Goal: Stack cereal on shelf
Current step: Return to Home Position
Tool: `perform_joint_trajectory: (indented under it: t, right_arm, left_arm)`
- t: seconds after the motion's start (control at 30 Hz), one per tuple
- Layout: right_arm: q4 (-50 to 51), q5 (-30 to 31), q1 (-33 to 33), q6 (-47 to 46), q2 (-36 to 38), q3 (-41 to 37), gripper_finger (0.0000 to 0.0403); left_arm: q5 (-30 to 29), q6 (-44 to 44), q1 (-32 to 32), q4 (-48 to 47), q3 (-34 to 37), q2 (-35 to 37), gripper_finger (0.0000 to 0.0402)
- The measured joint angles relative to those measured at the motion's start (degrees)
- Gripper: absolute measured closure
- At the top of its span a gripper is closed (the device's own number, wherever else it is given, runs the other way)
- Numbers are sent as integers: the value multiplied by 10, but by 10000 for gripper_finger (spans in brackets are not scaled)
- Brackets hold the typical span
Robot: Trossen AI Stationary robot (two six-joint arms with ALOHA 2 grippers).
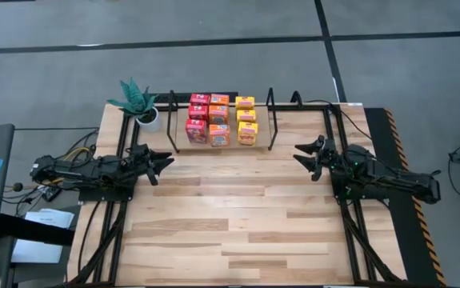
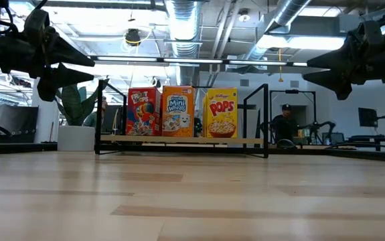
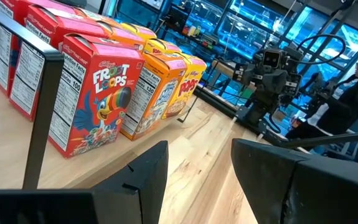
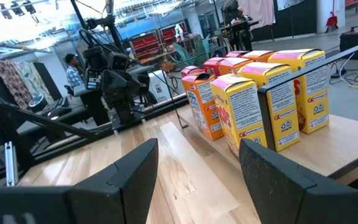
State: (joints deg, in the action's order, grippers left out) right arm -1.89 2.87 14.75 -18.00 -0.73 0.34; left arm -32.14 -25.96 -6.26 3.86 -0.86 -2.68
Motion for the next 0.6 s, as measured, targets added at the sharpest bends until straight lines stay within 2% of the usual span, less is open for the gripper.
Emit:
perform_joint_trajectory:
  t: [0.6]
  right_arm:
    - [-1,0,0,0,0,0,153]
  left_arm:
    - [0,-2,0,0,0,0,234]
